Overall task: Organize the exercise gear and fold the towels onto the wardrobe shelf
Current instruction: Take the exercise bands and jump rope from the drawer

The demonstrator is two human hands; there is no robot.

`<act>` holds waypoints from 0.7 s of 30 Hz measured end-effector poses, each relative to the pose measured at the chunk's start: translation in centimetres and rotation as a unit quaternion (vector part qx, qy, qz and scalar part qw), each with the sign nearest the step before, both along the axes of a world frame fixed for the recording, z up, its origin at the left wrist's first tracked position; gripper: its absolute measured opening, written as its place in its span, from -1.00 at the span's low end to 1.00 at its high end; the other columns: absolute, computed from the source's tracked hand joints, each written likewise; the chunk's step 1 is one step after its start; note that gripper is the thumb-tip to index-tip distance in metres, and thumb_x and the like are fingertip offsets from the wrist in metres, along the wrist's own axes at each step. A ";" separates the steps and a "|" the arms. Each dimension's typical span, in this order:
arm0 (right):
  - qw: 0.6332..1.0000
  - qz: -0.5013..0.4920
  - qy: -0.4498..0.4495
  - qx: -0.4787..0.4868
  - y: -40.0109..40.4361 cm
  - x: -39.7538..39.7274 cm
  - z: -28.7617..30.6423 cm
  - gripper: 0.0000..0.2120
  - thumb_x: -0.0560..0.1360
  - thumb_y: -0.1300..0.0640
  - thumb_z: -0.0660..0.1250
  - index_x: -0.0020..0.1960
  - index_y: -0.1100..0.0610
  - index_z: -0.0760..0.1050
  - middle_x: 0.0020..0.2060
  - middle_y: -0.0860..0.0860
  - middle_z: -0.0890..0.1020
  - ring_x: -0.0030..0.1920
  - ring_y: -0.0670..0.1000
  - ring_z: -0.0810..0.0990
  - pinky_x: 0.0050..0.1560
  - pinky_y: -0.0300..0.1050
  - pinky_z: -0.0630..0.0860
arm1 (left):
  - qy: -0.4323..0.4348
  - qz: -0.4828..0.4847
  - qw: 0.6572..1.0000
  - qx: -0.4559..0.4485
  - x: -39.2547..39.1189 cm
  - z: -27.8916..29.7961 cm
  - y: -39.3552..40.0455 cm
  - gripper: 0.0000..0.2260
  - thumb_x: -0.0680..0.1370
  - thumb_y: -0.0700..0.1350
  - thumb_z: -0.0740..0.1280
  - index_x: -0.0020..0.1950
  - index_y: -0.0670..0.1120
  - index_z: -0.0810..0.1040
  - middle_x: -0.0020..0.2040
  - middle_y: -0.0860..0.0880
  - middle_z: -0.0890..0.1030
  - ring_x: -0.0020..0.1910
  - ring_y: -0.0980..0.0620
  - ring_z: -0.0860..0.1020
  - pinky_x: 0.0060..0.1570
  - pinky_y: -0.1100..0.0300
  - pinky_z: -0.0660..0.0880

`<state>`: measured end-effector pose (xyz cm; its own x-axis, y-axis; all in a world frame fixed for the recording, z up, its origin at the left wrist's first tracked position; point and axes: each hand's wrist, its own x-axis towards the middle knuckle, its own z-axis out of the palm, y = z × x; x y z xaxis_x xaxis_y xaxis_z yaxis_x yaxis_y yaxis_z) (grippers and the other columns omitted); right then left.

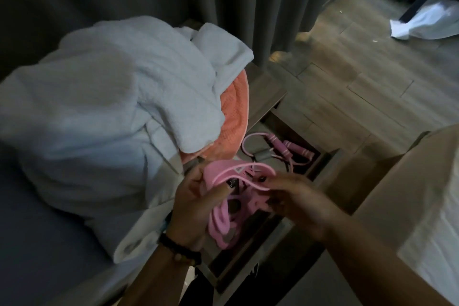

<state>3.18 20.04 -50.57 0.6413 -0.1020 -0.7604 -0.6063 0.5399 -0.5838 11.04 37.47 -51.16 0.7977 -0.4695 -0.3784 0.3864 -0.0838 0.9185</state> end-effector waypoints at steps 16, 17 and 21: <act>0.946 0.141 0.054 -0.288 -2.6 0.2 -11.5 -0.52 0.41 0.26 0.46 0.30 0.18 0.44 0.16 0.13 0.57 0.03 0.05 0.59 -0.05 -0.19 0.57 | 0.026 0.063 0.991 0.116 -0.6 -2.1 1.5 -0.65 0.29 -0.18 0.56 -0.06 -0.15 0.45 -0.24 -0.03 0.60 -0.32 0.12 0.57 -0.37 0.34 0.50; 0.900 0.227 0.069 -0.366 -2.6 0.5 -13.1 -0.44 0.41 0.19 0.47 0.36 0.15 0.39 0.24 0.14 0.50 0.14 0.10 0.54 0.11 -0.12 0.53 | 0.020 0.071 0.989 0.129 -0.8 -2.4 1.5 -0.70 0.35 -0.22 0.52 -0.07 -0.15 0.44 -0.24 -0.03 0.59 -0.31 0.11 0.57 -0.37 0.35 0.50; 0.770 0.449 0.088 -0.444 -1.4 1.2 -16.5 -0.22 0.47 -0.01 0.37 0.55 -0.01 0.03 0.51 0.17 0.09 0.47 0.23 0.17 0.43 0.06 0.26 | 0.025 0.093 0.985 0.141 -1.2 -2.6 1.6 -0.82 0.47 -0.33 0.38 -0.05 -0.16 0.42 -0.24 -0.03 0.58 -0.38 0.23 0.56 -0.39 0.37 0.49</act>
